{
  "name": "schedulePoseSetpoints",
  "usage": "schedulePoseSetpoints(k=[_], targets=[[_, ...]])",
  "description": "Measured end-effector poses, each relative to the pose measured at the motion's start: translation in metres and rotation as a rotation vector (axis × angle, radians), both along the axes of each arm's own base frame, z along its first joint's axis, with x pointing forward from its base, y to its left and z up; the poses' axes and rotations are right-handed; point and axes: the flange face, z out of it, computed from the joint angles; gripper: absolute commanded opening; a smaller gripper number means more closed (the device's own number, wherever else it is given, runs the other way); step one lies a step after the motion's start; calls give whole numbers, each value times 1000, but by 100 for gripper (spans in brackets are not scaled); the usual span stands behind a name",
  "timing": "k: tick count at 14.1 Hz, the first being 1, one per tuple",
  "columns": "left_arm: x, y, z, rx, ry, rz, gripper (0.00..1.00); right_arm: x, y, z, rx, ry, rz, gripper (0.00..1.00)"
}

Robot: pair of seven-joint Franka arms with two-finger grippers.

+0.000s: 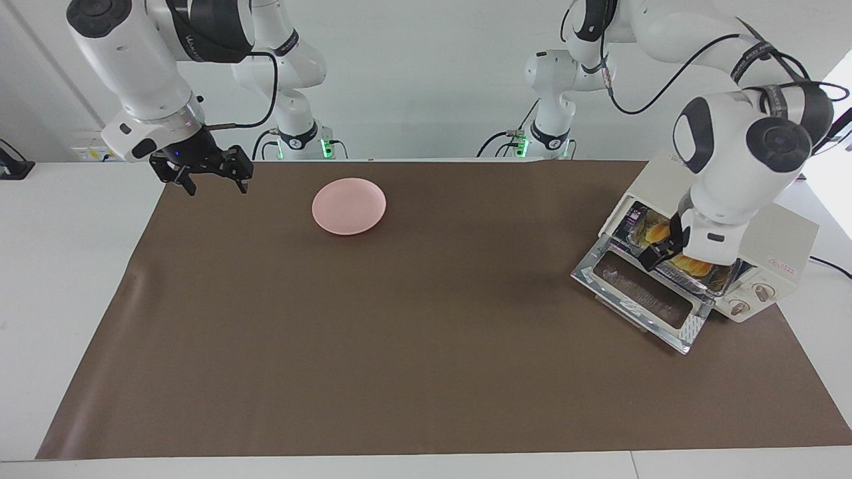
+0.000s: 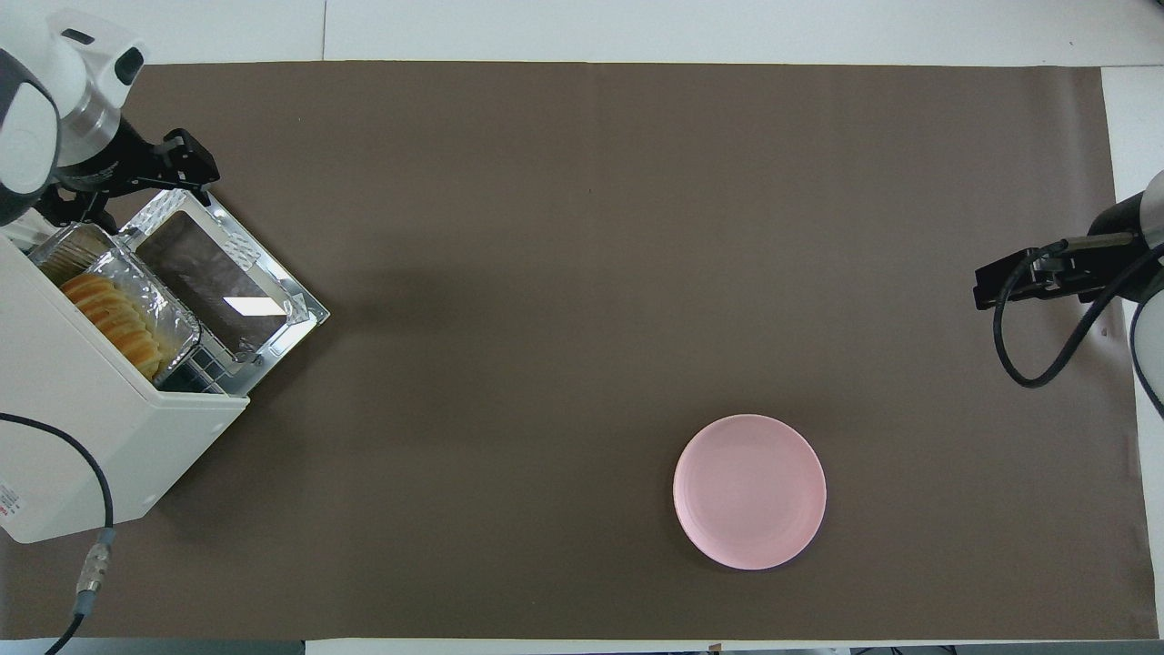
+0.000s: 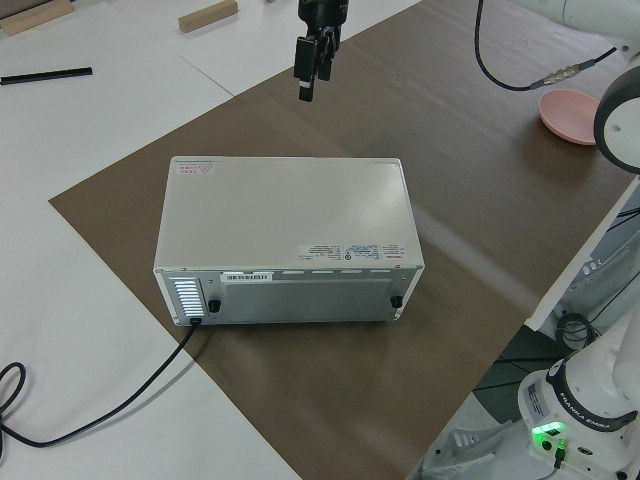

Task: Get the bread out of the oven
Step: 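Reach the left gripper into the oven and grasp the foil tray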

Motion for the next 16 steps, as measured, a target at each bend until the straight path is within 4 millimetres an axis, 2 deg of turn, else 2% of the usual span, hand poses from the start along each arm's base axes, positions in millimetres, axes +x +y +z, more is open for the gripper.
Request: schedulePoseSetpoints(k=[3, 8, 11, 16], targets=[[6, 6, -23, 90, -7, 113, 100, 0, 0, 0, 0, 0, 0, 100], [-5, 43, -63, 161, -37, 293, 100, 0, 0, 0, 0, 0, 0, 100], [-15, 47, -88, 176, -31, 332, 100, 0, 0, 0, 0, 0, 0, 100], [-20, 50, -114, 182, -41, 377, 100, 0, 0, 0, 0, 0, 0, 100]])
